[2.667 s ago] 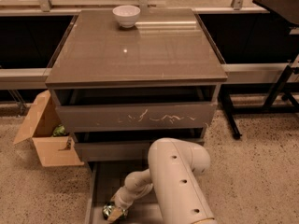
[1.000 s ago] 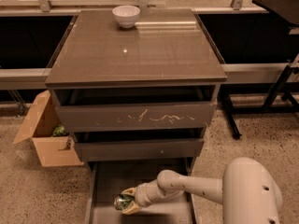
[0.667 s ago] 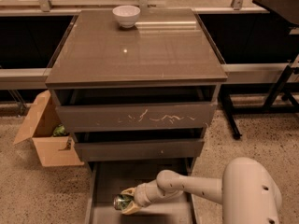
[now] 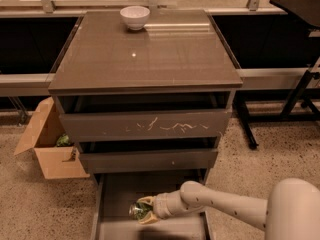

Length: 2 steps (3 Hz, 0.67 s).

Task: Pick green can from bottom drawer and place on counter

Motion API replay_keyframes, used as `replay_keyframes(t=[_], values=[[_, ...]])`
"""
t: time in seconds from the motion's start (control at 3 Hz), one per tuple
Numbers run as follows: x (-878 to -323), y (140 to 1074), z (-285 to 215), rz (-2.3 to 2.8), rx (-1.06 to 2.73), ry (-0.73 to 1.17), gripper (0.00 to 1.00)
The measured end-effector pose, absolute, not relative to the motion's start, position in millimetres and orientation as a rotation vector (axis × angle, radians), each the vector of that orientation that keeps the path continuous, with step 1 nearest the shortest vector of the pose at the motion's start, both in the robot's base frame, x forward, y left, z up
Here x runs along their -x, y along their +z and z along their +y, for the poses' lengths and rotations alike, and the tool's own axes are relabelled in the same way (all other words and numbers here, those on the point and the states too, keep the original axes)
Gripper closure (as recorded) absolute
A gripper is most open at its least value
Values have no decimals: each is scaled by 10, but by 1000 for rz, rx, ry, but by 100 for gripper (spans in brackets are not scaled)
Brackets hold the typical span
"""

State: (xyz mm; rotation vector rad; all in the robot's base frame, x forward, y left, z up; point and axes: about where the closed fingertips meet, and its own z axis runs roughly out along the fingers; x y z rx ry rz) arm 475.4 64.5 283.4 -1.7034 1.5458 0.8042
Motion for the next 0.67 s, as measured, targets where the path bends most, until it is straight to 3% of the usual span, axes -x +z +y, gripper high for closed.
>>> replay_keyframes(t=[0.67], values=[[-4775,3635,266,1500,1726,649,100]])
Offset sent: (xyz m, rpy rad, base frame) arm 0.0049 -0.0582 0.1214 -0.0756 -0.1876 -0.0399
